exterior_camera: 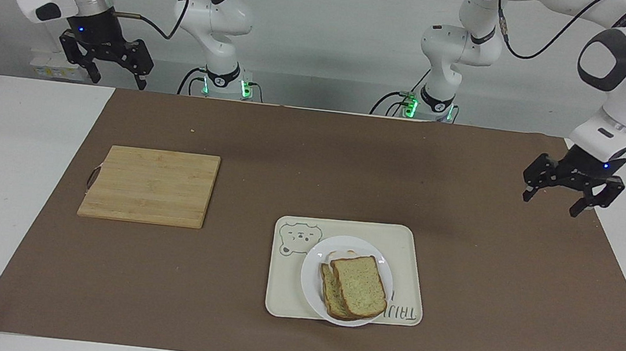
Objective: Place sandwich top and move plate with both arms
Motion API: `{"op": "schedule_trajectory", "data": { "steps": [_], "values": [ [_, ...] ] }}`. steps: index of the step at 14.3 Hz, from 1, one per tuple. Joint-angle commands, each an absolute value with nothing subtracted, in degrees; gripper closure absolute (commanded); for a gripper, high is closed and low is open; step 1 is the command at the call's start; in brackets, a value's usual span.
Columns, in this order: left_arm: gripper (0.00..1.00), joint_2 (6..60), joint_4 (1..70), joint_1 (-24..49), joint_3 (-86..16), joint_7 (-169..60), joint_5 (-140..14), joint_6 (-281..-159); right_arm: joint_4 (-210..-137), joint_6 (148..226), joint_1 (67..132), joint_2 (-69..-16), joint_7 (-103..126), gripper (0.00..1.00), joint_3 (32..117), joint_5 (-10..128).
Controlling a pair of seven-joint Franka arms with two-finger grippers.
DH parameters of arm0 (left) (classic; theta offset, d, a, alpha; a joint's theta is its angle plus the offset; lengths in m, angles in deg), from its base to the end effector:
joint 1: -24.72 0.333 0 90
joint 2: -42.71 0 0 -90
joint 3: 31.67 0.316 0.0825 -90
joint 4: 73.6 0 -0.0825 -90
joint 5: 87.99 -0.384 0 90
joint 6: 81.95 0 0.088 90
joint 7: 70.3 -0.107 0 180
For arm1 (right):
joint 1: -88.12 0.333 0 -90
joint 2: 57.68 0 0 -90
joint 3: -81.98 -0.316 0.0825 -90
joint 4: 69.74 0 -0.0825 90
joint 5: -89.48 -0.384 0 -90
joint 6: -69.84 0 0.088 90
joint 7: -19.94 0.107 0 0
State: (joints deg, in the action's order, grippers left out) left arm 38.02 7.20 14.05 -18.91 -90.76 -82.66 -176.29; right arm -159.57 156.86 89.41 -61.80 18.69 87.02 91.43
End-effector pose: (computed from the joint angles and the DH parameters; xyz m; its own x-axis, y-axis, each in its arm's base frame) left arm 0.5873 0.0057 0.6628 0.9346 -0.3114 0.1719 -0.3186 -0.9478 0.0155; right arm 0.5253 -0.0402 0.6600 0.9987 -0.0453 0.0220 -0.0459 -0.9986 0.0281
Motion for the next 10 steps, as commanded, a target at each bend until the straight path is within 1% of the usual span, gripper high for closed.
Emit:
{"op": "schedule_trajectory", "data": {
  "steps": [1, 5, 8, 10],
  "values": [
    [0.0, 43.67, 8.4, 14.0, -19.1, -91.04, -85.43, -167.94, -160.35, 157.12, 89.26, -62.51, 17.83, 0.0, 86.9, 91.77],
    [0.0, 44.82, 8.32, 13.47, -19.45, -90.95, -87.19, -164.05, -160.35, 157.12, 89.26, -62.51, 17.92, 0.0, 86.9, 91.77],
    [0.0, 43.51, 7.27, 13.46, -19.71, -91.3, -89.3, -162.03, -160.35, 157.12, 89.26, -62.51, 17.83, 0.0, 86.9, 91.77],
    [0.0, 42.98, 4.72, 13.47, -19.72, -91.39, -89.31, -161.59, -160.35, 157.12, 89.26, -62.51, 17.83, 0.0, 86.9, 91.77]
  ]
}}
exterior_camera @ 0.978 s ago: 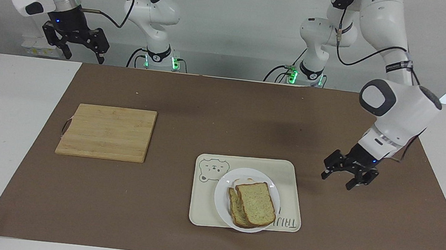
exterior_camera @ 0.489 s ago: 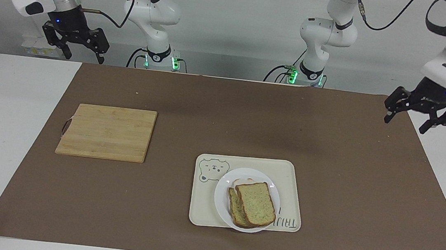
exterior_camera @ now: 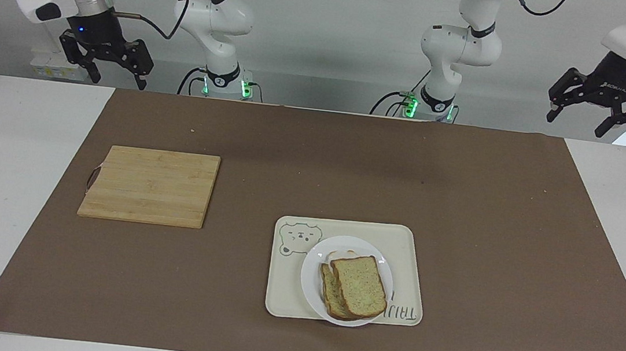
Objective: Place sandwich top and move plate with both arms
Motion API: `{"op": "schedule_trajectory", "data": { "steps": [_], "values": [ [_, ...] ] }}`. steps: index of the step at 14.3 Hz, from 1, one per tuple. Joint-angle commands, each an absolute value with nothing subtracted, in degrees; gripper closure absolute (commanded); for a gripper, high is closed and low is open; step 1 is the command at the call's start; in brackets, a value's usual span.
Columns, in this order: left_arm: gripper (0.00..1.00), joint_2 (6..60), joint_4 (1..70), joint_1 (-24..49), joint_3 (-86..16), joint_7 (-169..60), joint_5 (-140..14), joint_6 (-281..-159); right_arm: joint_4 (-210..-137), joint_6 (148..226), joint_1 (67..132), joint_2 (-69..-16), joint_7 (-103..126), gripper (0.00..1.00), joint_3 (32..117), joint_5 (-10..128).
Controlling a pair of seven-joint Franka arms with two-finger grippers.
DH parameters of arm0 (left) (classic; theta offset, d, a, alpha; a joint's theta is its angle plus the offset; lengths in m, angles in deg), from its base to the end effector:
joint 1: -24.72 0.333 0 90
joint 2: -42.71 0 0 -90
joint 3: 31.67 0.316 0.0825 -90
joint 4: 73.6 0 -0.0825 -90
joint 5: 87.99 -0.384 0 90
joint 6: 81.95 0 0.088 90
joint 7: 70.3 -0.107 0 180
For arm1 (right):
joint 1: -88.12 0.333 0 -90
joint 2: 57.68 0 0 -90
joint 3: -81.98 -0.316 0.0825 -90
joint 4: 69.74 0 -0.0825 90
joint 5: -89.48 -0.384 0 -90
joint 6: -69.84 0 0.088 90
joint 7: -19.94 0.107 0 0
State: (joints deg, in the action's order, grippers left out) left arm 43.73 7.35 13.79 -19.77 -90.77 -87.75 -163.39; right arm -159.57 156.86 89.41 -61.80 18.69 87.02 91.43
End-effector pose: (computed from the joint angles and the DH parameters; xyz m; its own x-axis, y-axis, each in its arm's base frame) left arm 0.5314 0.0098 0.6939 0.9421 -0.3343 0.0271 -0.3344 -0.9424 -0.0018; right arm 0.5253 -0.0402 0.6600 0.9987 -0.0453 0.0220 -0.0459 -0.9986 0.0281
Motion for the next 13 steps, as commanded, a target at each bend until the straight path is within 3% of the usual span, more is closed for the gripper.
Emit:
{"op": "schedule_trajectory", "data": {
  "steps": [1, 13],
  "values": [
    [0.0, 42.8, 4.45, 13.55, -19.63, -91.39, -89.31, -161.32, -160.35, 157.12, 89.26, -62.51, 17.92, 0.0, 86.9, 91.77],
    [0.0, 44.64, 7.16, 13.82, -19.1, -89.37, -86.84, -162.46, -160.35, 157.12, 89.26, -62.51, 17.83, 0.0, 86.9, 91.68]
  ]
}}
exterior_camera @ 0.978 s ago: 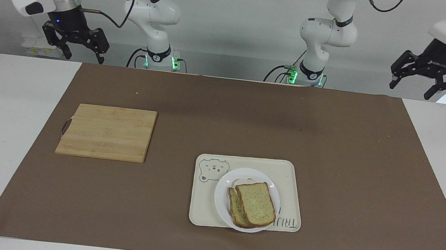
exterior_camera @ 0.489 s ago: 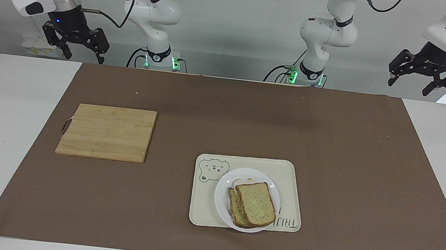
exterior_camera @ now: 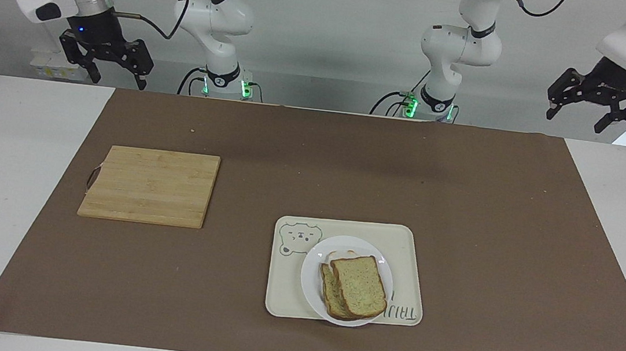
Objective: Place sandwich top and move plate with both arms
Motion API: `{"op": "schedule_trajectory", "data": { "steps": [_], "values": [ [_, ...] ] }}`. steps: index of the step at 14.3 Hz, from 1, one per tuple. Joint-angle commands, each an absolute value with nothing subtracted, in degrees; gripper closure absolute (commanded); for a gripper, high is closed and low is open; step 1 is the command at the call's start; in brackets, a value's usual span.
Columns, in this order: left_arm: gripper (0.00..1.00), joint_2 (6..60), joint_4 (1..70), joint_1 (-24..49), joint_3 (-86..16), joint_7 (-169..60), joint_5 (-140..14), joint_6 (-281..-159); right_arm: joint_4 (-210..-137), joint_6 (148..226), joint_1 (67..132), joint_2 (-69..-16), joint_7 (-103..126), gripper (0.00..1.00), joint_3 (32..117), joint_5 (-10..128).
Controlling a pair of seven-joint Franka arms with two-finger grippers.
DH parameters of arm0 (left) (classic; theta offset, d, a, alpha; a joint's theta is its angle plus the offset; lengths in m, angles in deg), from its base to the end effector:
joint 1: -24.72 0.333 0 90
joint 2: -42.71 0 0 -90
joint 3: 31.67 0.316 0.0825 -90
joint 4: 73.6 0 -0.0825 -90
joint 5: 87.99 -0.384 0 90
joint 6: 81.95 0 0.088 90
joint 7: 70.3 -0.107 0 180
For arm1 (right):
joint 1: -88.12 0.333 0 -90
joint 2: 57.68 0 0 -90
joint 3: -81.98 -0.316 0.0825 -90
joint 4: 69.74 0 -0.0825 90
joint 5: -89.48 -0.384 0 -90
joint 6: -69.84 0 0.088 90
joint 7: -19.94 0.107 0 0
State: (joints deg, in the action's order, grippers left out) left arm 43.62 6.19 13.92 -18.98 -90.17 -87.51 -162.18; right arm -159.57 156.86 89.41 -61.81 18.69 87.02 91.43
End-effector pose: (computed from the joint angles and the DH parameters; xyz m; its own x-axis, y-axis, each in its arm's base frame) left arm 0.5287 0.0177 0.7002 0.9504 -0.3100 0.0258 -0.3102 -0.9507 0.0031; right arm 0.5253 -0.0402 0.6601 0.9987 -0.0453 0.0222 -0.0459 -0.9986 0.0281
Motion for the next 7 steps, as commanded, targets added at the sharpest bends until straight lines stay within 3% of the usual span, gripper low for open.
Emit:
{"op": "schedule_trajectory", "data": {
  "steps": [1, 7],
  "values": [
    [0.0, 44.99, 8.04, 13.82, -19.19, -89.11, -86.85, -163.07, -160.35, 157.12, 89.26, -62.51, 17.83, 0.0, 86.9, 91.68],
    [0.0, 46.4, 9.72, 14.43, -19.01, -89.11, -86.76, -162.99, -160.35, 157.12, 89.26, -62.51, 17.83, 0.0, 86.9, 91.77]
  ]
}}
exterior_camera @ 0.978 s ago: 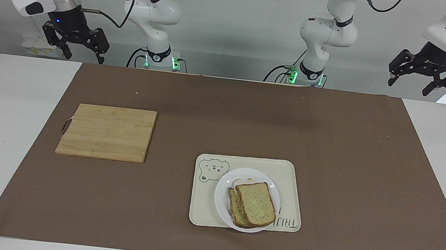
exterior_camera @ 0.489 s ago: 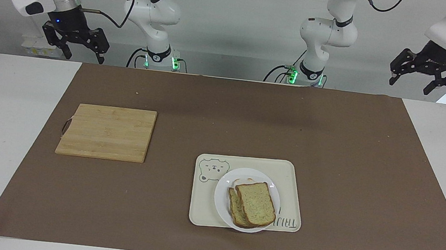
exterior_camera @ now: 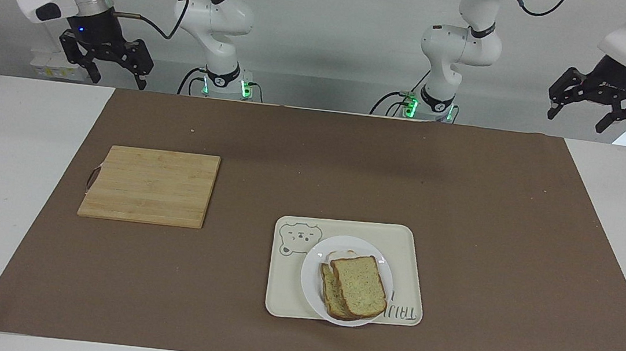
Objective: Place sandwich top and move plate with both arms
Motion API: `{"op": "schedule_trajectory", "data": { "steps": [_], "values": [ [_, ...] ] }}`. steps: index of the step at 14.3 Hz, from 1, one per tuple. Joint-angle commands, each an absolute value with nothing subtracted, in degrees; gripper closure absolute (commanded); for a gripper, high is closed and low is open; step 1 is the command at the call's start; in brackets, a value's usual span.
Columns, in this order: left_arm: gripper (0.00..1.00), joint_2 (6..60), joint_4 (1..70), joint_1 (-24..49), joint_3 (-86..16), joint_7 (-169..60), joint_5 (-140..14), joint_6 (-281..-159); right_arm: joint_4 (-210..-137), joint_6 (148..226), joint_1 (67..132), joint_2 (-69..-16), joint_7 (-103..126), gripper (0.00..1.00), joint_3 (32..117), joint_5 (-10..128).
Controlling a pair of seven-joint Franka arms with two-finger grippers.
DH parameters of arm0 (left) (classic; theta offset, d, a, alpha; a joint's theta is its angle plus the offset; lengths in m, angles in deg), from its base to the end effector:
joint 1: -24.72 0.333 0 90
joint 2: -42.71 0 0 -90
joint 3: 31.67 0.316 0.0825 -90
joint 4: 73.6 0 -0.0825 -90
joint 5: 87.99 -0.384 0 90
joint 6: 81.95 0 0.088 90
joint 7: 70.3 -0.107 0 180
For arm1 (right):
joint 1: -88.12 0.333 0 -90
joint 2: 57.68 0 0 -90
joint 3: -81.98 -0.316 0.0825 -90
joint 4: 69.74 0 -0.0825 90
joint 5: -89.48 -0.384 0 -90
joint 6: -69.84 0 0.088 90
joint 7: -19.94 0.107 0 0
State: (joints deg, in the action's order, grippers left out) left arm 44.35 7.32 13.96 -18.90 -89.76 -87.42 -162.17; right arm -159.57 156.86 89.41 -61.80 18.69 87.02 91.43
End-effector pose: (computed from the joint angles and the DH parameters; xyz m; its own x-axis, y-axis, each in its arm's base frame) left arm 0.5250 0.0195 0.6978 0.9533 -0.3014 0.0202 -0.3017 -0.9534 0.0099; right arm 0.5253 -0.0402 0.6600 0.9987 -0.0453 0.0220 -0.0459 -0.9986 0.0281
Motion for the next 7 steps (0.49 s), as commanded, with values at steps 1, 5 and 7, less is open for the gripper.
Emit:
{"op": "schedule_trajectory", "data": {
  "steps": [1, 5, 7],
  "values": [
    [0.0, 46.4, 9.64, 14.52, -19.01, -89.11, -86.76, -162.99, -160.35, 157.12, 89.26, -62.51, 17.83, 0.0, 86.9, 91.77],
    [0.0, 46.23, 9.55, 14.52, -19.01, -89.11, -86.93, -163.25, -160.35, 157.12, 89.26, -62.51, 17.92, 0.0, 86.9, 91.77],
    [0.0, 46.23, 9.55, 14.52, -19.01, -89.11, -86.85, -163.43, -160.35, 157.12, 89.26, -62.51, 17.83, 0.0, 86.9, 91.77]
  ]
}}
